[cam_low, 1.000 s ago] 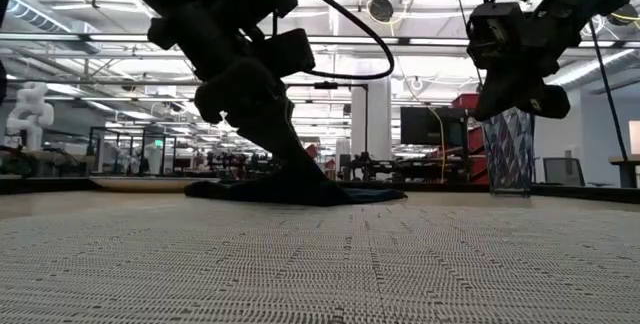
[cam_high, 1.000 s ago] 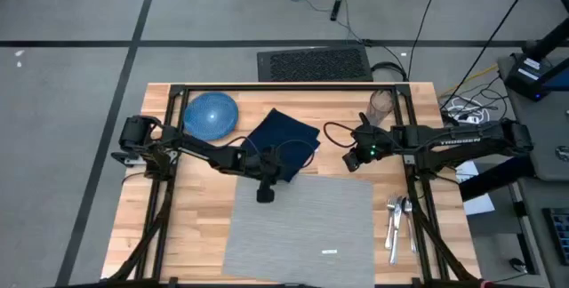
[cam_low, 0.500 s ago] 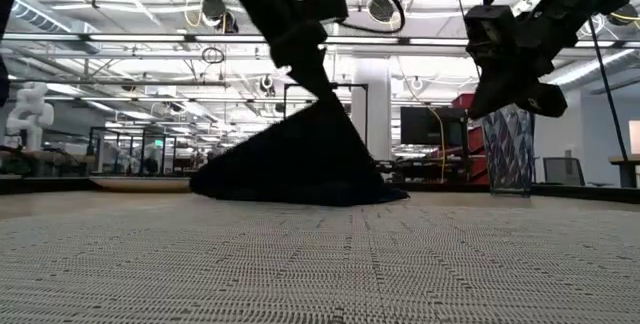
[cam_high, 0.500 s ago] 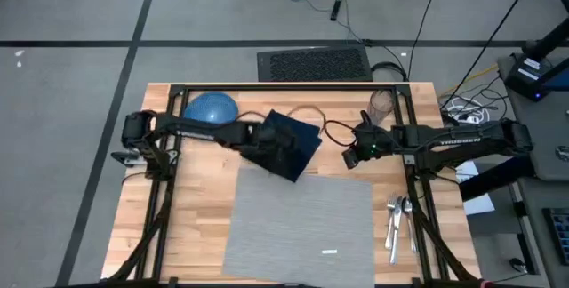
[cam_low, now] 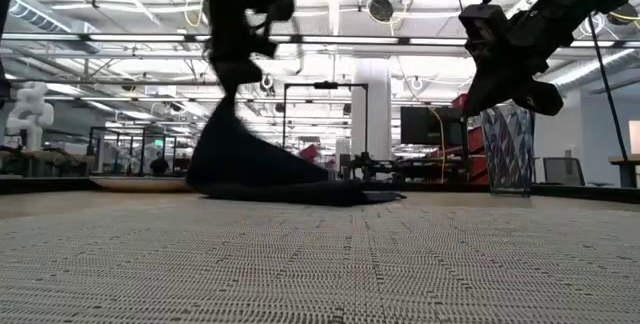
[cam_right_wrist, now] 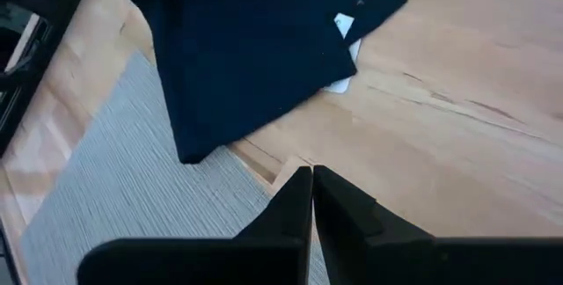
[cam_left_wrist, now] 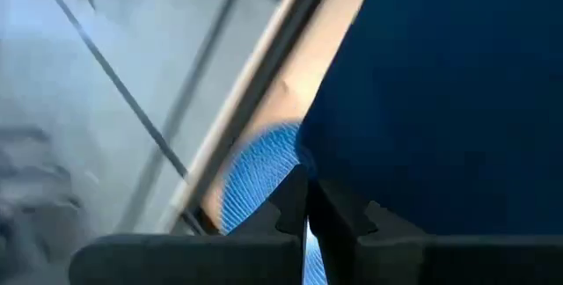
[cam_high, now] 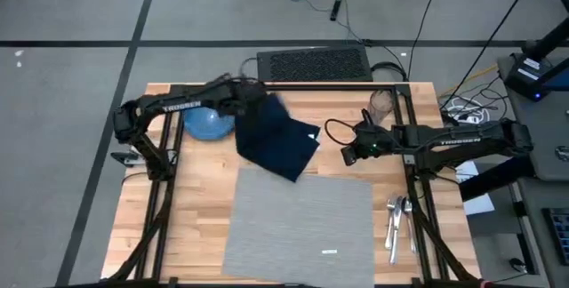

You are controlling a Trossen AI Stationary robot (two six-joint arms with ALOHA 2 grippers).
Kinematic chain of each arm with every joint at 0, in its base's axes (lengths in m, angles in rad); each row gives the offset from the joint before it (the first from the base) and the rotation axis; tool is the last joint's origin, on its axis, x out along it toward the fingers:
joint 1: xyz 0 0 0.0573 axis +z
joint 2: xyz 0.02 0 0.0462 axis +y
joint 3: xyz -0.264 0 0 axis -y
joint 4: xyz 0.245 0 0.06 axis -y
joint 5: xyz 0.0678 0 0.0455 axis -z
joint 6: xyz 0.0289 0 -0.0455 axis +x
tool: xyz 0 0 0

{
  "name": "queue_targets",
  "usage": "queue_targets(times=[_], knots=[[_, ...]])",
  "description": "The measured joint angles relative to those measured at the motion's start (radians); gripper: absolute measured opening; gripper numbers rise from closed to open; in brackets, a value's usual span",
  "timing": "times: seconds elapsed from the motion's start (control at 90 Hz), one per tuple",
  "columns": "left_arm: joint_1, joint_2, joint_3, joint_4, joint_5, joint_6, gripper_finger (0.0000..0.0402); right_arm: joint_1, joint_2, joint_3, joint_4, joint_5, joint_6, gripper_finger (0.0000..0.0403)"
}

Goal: Set table place
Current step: Fold the dark blue napkin

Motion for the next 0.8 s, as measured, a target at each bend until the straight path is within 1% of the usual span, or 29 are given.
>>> queue_targets(times=[0.111,0.189,0.244,0.344,0.422,0.489,0.589,0.678,0.8], knots=[[0.002,-0.016,-0.055,0.011,0.07,-0.041,0.0,0.0,0.0,0.0,0.005,0.003,0.003,0.0],[-0.011,-0.016,-0.077,0.008,0.063,-0.069,0.0,0.0,0.0,0.0,0.005,0.006,0.009,0.0],[-0.024,-0.021,-0.082,0.009,-0.015,-0.076,0.0,0.0,0.0,0.0,0.005,0.007,0.009,0.0],[-0.05,-0.062,-0.079,0.045,-0.214,-0.065,0.0,-0.009,0.0,0.0,0.013,0.007,0.007,0.0],[-0.052,-0.114,-0.078,0.044,-0.308,-0.054,0.0,-0.02,0.0,0.0,0.007,0.005,0.006,0.0],[-0.041,-0.165,-0.078,0.004,-0.362,-0.098,0.0,-0.025,0.0,0.0,0.009,0.003,0.006,0.0],[-0.007,-0.24,-0.084,-0.06,-0.349,-0.172,0.0,-0.034,0.0,0.0,0.01,-0.002,0.003,0.0],[0.014,-0.281,-0.121,-0.085,-0.303,-0.176,0.0,-0.051,0.002,0.0,0.013,-0.017,-0.006,0.0],[0.025,-0.291,-0.179,-0.143,-0.208,-0.201,0.0,-0.082,0.022,0.0,0.045,-0.063,-0.033,0.0]])
